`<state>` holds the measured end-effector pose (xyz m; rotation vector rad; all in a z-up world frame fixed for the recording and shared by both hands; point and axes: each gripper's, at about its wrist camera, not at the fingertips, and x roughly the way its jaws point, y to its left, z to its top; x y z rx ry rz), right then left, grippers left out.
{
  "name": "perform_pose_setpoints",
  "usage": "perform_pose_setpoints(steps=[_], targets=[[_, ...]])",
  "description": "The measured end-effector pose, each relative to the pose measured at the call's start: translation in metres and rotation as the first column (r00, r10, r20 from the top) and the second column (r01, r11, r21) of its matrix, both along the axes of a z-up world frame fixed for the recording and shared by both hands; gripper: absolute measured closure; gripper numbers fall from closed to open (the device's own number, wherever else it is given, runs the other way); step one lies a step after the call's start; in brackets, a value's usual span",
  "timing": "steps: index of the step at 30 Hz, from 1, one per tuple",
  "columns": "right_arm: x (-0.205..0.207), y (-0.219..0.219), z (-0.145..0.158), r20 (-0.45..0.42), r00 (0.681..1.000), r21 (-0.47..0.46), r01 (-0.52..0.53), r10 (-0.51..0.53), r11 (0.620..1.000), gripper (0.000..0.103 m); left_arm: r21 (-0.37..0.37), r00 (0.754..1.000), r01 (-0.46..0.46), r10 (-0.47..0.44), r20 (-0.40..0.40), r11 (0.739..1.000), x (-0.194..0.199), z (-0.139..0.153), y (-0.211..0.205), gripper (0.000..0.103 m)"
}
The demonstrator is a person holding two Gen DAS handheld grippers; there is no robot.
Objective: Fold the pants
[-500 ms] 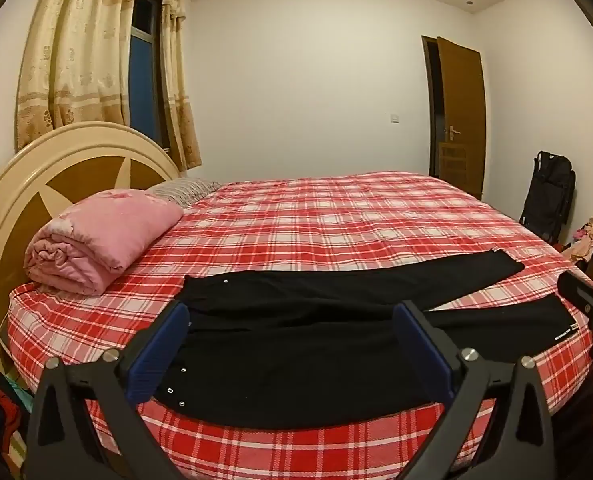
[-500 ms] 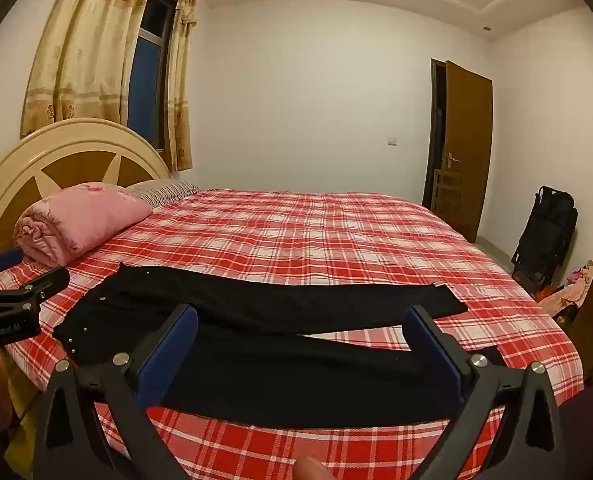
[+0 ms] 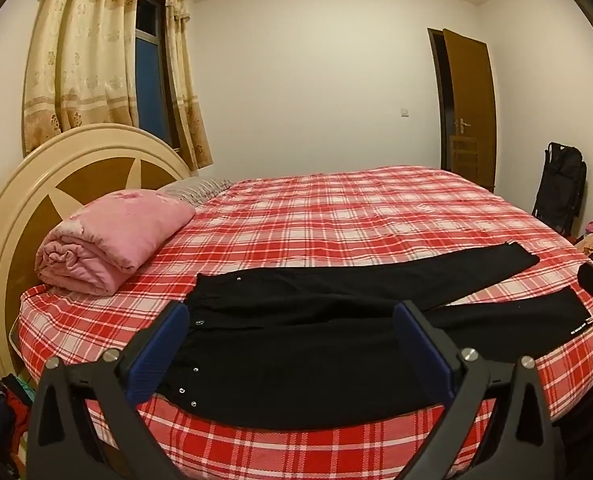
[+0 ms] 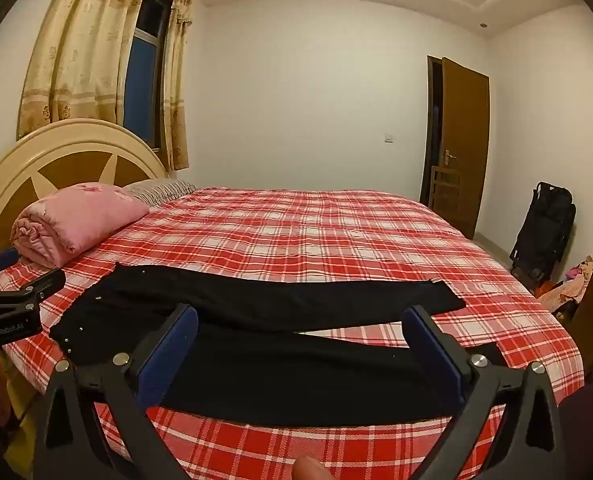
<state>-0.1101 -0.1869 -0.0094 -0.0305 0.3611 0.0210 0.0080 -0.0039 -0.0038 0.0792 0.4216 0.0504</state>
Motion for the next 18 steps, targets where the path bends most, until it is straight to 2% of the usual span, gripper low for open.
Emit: perform_pose_setpoints(steps=[18], targets=[[0.0001, -0.002, -0.002, 0.0, 1.0, 0.007, -0.004, 0.004, 1.0, 0.001, 0.009, 1.0, 0.003, -0.003, 0.003, 1.0, 0.0002, -0.0044, 0.0058, 0.0]])
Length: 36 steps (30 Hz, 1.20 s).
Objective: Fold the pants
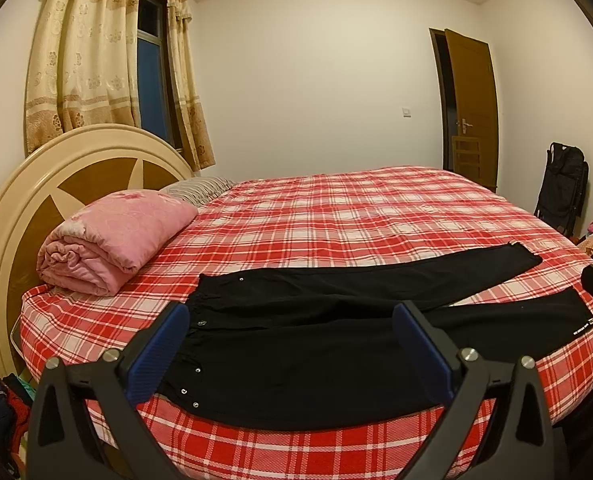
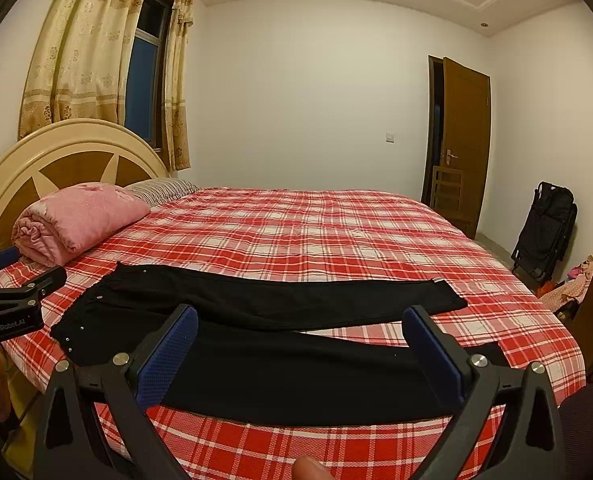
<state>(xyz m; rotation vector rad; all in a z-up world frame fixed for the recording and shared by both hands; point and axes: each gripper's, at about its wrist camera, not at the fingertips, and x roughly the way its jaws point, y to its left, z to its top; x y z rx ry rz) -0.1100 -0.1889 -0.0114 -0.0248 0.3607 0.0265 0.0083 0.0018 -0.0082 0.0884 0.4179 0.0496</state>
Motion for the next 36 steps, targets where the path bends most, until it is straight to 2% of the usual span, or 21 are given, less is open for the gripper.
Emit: perform_pose_setpoints(steps=[36], targets=[[0.0011, 0.0, -0.0048, -0.015, 1.0, -0.004, -0.013, 0.013, 1.0, 0.001, -0.004, 1.0, -0.001, 0.001, -0.004, 1.0, 0.0, -0.0046, 0.005, 0.0]])
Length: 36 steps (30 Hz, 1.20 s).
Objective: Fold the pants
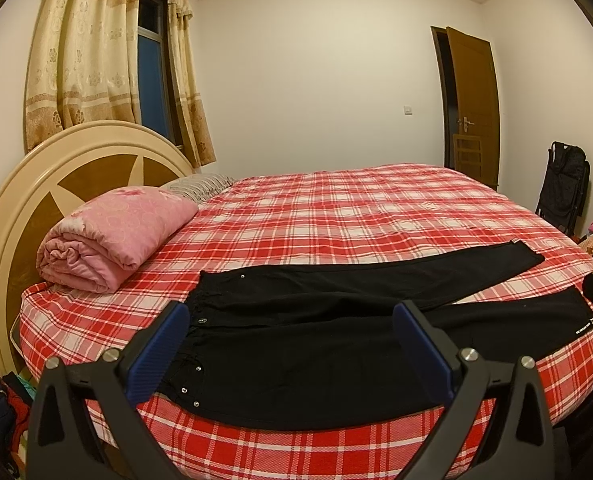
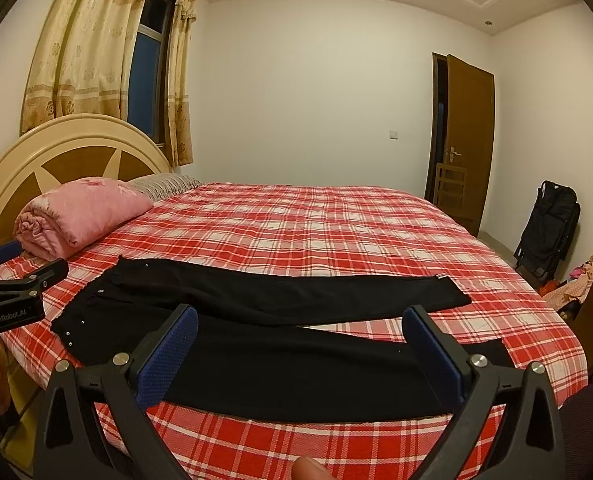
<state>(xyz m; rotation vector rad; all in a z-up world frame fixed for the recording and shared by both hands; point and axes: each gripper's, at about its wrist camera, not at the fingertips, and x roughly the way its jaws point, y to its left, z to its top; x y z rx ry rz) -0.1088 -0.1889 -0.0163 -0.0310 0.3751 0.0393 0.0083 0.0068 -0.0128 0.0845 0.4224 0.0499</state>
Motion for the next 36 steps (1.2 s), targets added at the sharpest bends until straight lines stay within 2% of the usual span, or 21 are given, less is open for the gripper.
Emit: perform_pose_setpoints(steps=[15, 23, 34, 36], targets=[[0.004, 0.0, -0.002, -0.011, 1.0, 0.002, -0.01, 0.01, 1.0, 0.001, 0.007, 1.0, 0.001, -0.001, -0.016, 1.0, 0.003, -0.004, -0.001, 0.0], [0.015, -0.005, -0.012, -0.033, 0.999, 0.014, -0.026, 0.026, 1.0, 0.001, 0.019, 0.999, -0.007, 0.008, -0.045, 1.0, 0.015, -0.015, 0.001, 0.0], [0.072, -0.023, -0.045, -0.118, 0.993, -0.007, -0.01, 0.009, 1.0, 0.001, 0.081, 0.992, -0.033, 0.043, -0.122, 0.996, 0.08, -0.052, 0.023, 0.0], [0.089, -0.027, -0.051, -0.139, 0.99, -0.014, -0.006, 0.004, 1.0, 0.001, 0.09, 0.986, -0.032, 0.046, -0.16, 0.995, 0.098, -0.062, 0.031, 0.0]])
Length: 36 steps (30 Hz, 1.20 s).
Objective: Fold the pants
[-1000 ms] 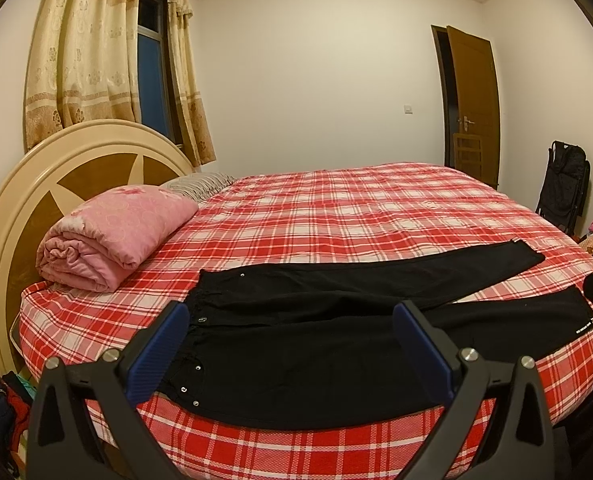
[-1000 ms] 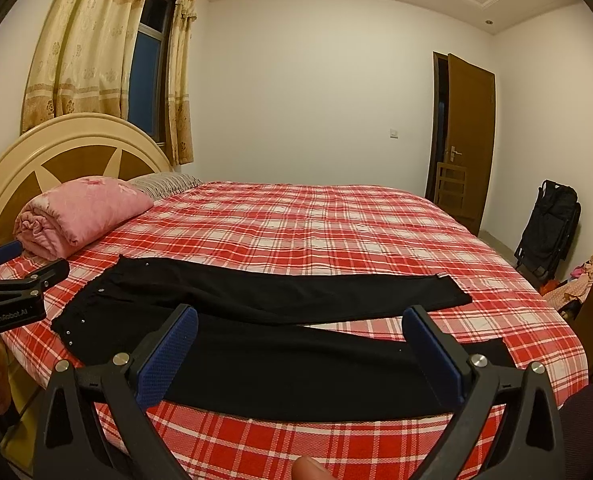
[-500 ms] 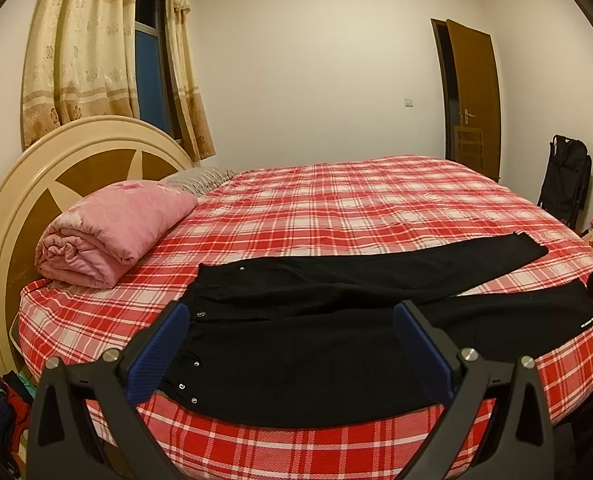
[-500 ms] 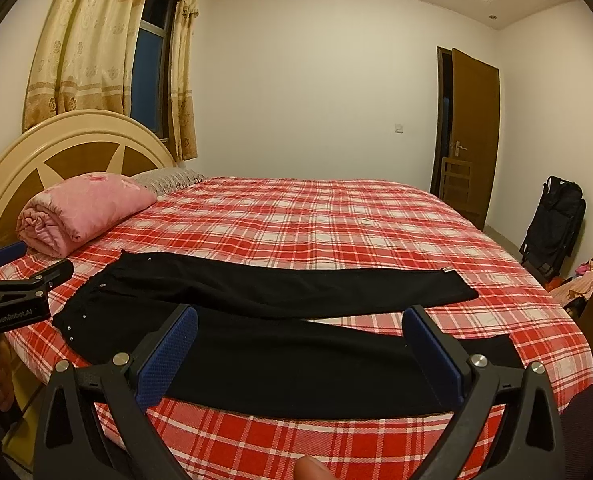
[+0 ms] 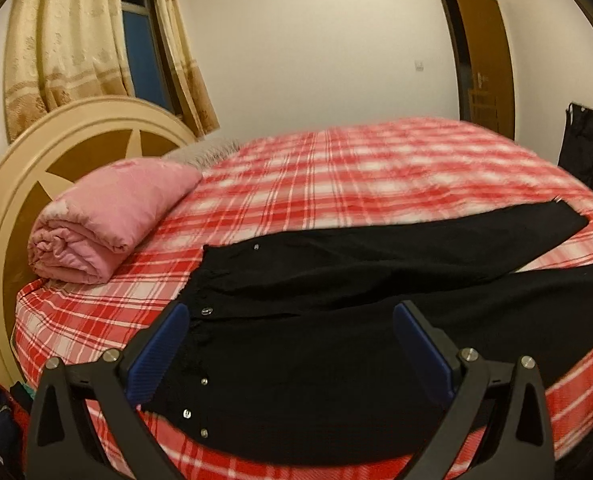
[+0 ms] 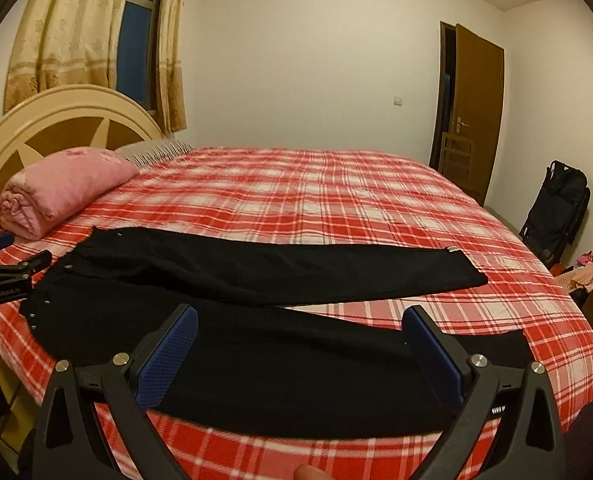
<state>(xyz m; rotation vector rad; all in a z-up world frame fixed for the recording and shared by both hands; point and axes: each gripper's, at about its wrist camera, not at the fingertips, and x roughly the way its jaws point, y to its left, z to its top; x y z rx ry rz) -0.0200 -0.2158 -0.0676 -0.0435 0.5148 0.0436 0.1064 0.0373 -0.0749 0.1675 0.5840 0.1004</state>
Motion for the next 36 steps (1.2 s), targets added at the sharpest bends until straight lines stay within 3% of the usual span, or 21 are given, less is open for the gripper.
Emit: perform_pose_setpoints(steps=[8, 12, 17, 19, 22, 23, 25, 27, 30, 36], targets=[[0.072, -0.028, -0.027, -0.112, 0.994, 0.003, 0.018, -0.017, 1.0, 0.001, -0.002, 0.994, -0.013, 0.013, -0.111, 1.0, 0.067, -0.027, 0.049, 0.0], [0.1, -0.053, -0.035, -0.136, 0.99, 0.02, 0.04, -0.037, 0.999, 0.002, -0.008, 0.985, -0.081, 0.079, -0.153, 0.997, 0.111, -0.03, 0.097, 0.002], [0.137, -0.085, -0.044, -0.188, 0.98, 0.049, 0.081, -0.07, 0.996, 0.014, -0.125, 0.964, -0.133, 0.099, -0.246, 0.983, 0.171, -0.05, 0.153, 0.018], [0.151, -0.097, -0.046, -0.206, 0.975, 0.056, 0.096, -0.083, 0.994, 0.015, -0.17, 0.959, -0.12, 0.07, -0.274, 0.978, 0.187, -0.057, 0.161, 0.019], [0.168, -0.112, -0.048, -0.218, 0.97, 0.046, 0.121, -0.108, 0.992, 0.015, -0.231, 0.948, -0.13, 0.053, -0.314, 0.964, 0.215, -0.07, 0.173, 0.029], [0.174, -0.117, -0.048, -0.223, 0.968, 0.048, 0.128, -0.114, 0.991, 0.015, -0.249, 0.945, -0.131, 0.044, -0.325, 0.96, 0.225, -0.074, 0.176, 0.037], [0.184, -0.127, -0.049, -0.229, 0.965, 0.05, 0.141, -0.126, 0.989, 0.015, -0.251, 0.941, -0.127, 0.035, -0.338, 0.96, 0.243, -0.08, 0.179, 0.042], [0.196, -0.139, -0.052, -0.244, 0.961, 0.062, 0.154, -0.134, 0.986, 0.015, -0.233, 0.936, -0.118, 0.03, -0.351, 0.965, 0.261, -0.087, 0.178, 0.043], [0.212, -0.16, -0.056, -0.264, 0.95, 0.079, 0.197, -0.17, 0.977, 0.015, -0.267, 0.92, -0.108, -0.005, -0.391, 0.958, 0.277, -0.1, 0.181, 0.042], [0.232, -0.204, -0.063, -0.275, 0.932, 0.066, 0.263, -0.236, 0.962, 0.015, -0.248, 0.925, -0.096, -0.005, -0.38, 0.964, 0.282, -0.108, 0.183, 0.041]])
